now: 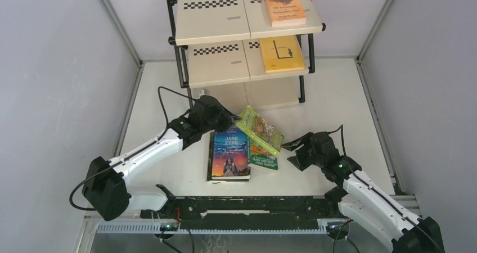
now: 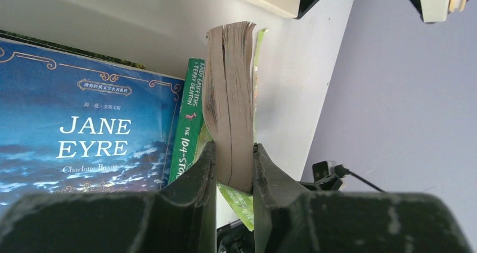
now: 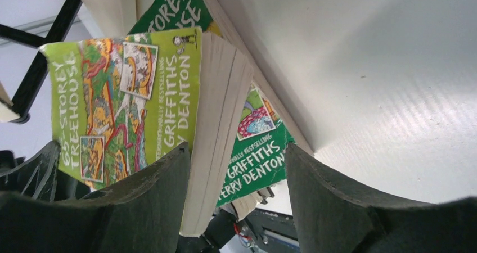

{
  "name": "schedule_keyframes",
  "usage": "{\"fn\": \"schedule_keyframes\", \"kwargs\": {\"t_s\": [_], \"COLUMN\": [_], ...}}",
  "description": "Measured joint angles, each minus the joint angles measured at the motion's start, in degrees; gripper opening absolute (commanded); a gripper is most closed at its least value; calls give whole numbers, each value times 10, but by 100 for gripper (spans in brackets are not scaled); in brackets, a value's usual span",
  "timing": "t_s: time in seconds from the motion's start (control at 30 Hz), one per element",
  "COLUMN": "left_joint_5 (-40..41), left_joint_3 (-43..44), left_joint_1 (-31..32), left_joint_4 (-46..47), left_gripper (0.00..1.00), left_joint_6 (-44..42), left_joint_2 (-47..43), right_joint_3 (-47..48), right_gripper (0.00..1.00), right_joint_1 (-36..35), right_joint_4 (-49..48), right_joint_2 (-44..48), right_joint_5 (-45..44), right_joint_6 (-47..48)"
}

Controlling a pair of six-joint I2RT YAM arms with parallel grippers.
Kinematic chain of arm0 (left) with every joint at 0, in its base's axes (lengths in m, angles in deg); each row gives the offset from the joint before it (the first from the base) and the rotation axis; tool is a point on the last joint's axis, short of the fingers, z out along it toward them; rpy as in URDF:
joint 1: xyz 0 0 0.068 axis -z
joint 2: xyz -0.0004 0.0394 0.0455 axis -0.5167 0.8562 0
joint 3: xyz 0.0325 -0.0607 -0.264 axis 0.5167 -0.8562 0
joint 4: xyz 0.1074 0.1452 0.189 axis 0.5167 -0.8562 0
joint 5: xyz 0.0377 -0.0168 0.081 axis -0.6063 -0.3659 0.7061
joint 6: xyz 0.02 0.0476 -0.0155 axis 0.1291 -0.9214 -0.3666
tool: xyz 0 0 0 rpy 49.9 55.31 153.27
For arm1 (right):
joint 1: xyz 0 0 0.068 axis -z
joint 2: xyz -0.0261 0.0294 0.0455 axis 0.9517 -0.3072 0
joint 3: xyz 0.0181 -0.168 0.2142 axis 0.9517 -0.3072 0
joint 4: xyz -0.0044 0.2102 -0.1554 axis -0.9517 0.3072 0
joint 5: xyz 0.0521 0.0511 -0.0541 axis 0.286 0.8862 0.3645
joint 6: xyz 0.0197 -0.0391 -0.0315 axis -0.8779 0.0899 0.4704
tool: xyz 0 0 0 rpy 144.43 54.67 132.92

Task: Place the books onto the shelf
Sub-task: Pick up the book from the center of the board.

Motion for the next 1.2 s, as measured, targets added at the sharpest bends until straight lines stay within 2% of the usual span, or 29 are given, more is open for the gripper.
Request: {"fn": "schedule_keyframes", "kwargs": {"t_s": [0.6, 0.97, 1.2], "left_joint_5": [5, 3, -9], "left_joint_3": [-36, -36, -35], "left_joint_1": [-2, -3, -8], "left_joint_4": [37, 38, 37], "left_gripper": [0, 0, 0], "left_joint_6": [56, 64, 53], "left_joint_2": [-13, -13, -10], "right_joint_3": [-92, -122, -125], "right_gripper": [70, 69, 67], "right_joint_1": [-7, -10, -8], "right_joint_4": [-142, -250, -316], "right_joint_2": [34, -4, -51], "right_joint_5": [36, 61, 79], "right_joint_6": [-134, -214, -229]}}
